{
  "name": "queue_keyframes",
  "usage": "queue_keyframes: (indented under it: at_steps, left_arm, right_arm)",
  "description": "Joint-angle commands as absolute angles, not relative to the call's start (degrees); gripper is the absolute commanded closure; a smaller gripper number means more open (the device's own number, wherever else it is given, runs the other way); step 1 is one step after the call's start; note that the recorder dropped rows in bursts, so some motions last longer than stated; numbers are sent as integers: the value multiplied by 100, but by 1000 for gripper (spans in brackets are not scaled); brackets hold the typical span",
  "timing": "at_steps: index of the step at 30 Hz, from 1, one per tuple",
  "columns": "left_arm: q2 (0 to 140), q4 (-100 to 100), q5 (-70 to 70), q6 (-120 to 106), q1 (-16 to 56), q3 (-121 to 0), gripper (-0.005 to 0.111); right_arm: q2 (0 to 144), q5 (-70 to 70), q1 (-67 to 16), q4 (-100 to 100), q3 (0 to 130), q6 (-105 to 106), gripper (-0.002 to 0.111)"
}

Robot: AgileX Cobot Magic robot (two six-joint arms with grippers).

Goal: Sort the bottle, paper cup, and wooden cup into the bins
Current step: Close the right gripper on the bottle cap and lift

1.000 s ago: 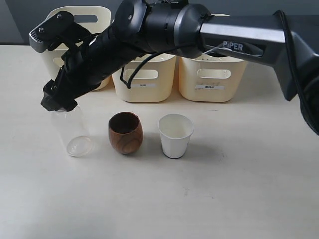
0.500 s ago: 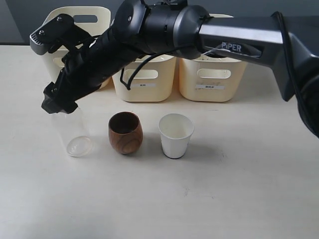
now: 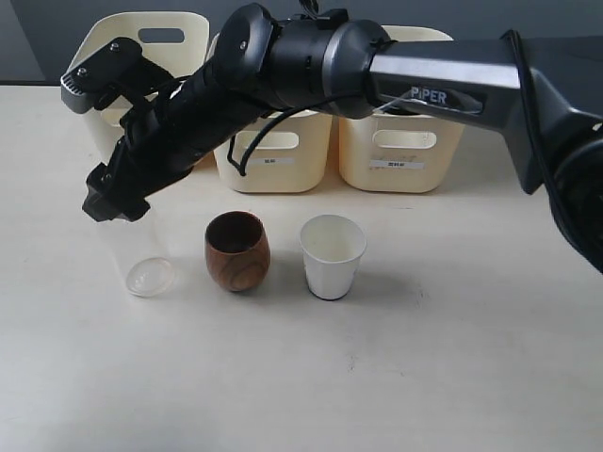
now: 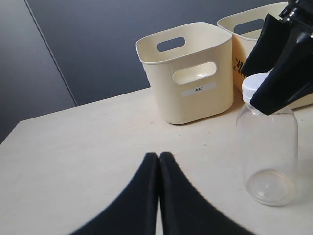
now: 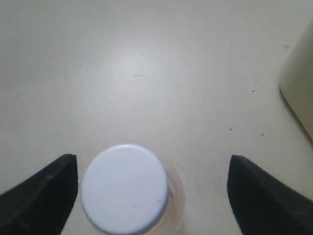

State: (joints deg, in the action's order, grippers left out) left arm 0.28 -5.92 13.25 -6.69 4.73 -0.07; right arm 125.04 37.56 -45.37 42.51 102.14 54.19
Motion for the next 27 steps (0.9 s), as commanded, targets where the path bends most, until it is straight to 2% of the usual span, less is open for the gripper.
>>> queue_keyframes:
  at_steps: [1, 3, 5, 10, 27]
  left_arm:
    - [0, -609, 1289, -658, 455, 0, 107]
    - [0, -609, 1289, -658, 455, 0, 107]
    - [0, -609, 1289, -658, 455, 0, 107]
    - [0, -609, 1289, -658, 455, 0, 107]
    - [0, -609, 1289, -658, 455, 0, 107]
  right_arm:
    - [12482, 3836, -4533, 4356, 10262, 5438, 36]
    - [12482, 3894, -4533, 4367, 10262, 5438, 47]
    - [12482, 3922, -4533, 4379, 10262, 5438, 63]
    - [12482, 3936, -4533, 4418, 10262, 5448, 109]
    - [12044, 4019, -4533, 4330, 10262, 5845, 109]
